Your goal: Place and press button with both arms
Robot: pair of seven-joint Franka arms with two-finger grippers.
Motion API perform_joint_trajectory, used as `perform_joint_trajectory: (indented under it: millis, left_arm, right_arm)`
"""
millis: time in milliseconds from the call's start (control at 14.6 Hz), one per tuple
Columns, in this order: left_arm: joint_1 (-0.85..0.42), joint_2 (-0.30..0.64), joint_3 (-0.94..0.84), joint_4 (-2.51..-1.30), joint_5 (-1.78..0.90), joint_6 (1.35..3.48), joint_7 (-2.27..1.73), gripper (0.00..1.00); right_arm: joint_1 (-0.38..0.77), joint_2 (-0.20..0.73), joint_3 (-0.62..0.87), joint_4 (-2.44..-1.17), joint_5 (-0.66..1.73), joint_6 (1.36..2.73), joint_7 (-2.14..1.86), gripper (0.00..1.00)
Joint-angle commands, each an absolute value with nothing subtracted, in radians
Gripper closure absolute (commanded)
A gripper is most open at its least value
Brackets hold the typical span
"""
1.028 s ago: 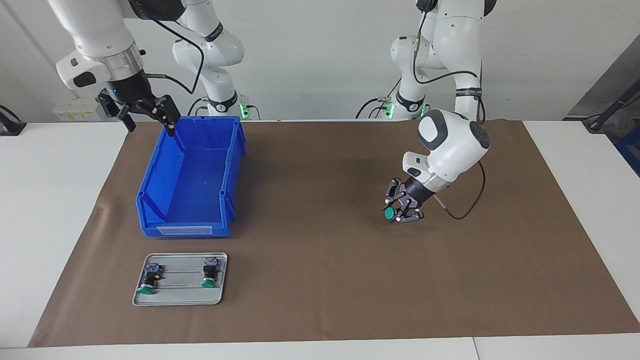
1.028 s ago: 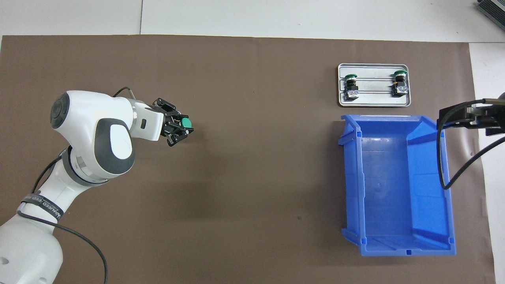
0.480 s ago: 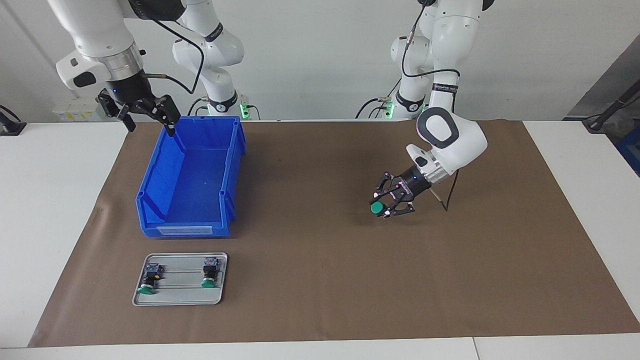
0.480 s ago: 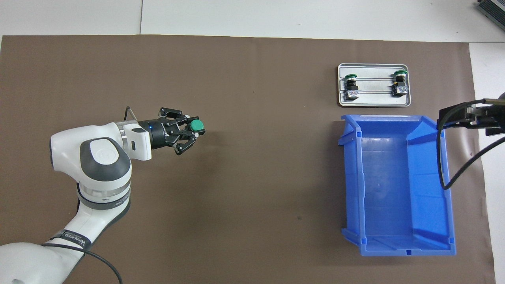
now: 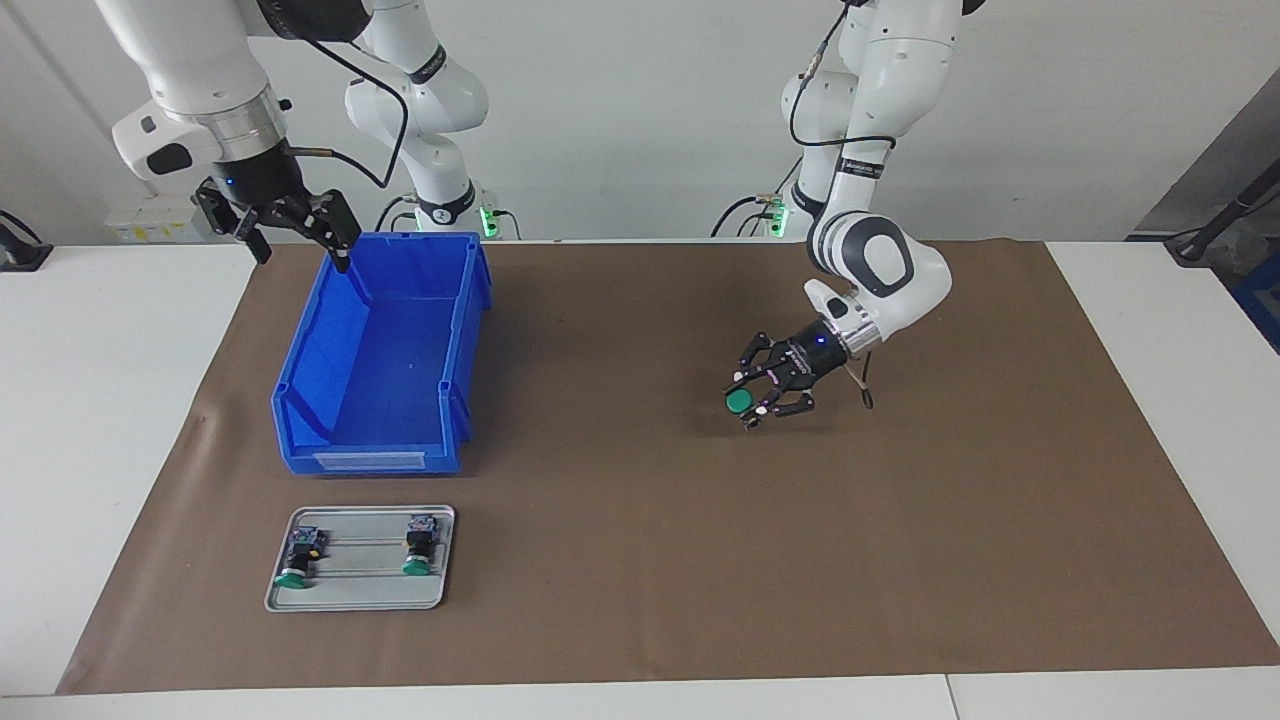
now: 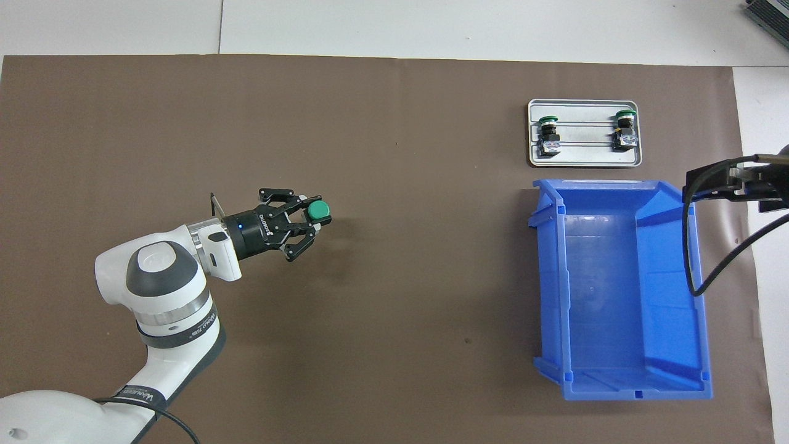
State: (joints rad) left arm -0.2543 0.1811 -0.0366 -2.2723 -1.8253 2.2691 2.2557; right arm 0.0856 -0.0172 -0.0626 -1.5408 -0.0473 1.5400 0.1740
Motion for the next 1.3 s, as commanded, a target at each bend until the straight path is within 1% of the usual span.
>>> perform_joint_trajectory:
  millis: [0,137,274,548,1028,1233]
  left_arm:
    - [-0.197,0.186,-0.038,-2.309,-1.913,2.128,2.332,1.00]
    - [-0.164,0.178,-0.038,-2.339,-1.925,2.079,2.361,1.00]
    - [-0.152,0.192,-0.037,-2.352,-1.925,2.036,2.422,1.00]
    - [-0.147,0.173,-0.035,-2.434,-1.925,1.984,2.467,1.00]
    - [-0.120,0.156,-0.035,-2.473,-1.925,1.956,2.467,1.00]
    - [-0.118,0.156,-0.035,-2.473,-1.925,1.971,2.464,0.58]
  right_arm:
    - [0.080,-0.041,-0.060,-1.569,-0.021,1.554,0.183,0.00]
    - [0.080,-0.041,-0.060,-1.569,-0.021,1.552,0.184,0.00]
    - [0.080,-0.041,-0.060,-1.569,-0.021,1.552,0.183,0.00]
    - [0.080,-0.041,-0.060,-1.569,-0.021,1.552,0.183,0.00]
    - [0.080,-0.041,-0.060,-1.569,-0.021,1.552,0.183,0.00]
    - [0.080,-0.041,-0.060,-1.569,-0.021,1.552,0.183,0.00]
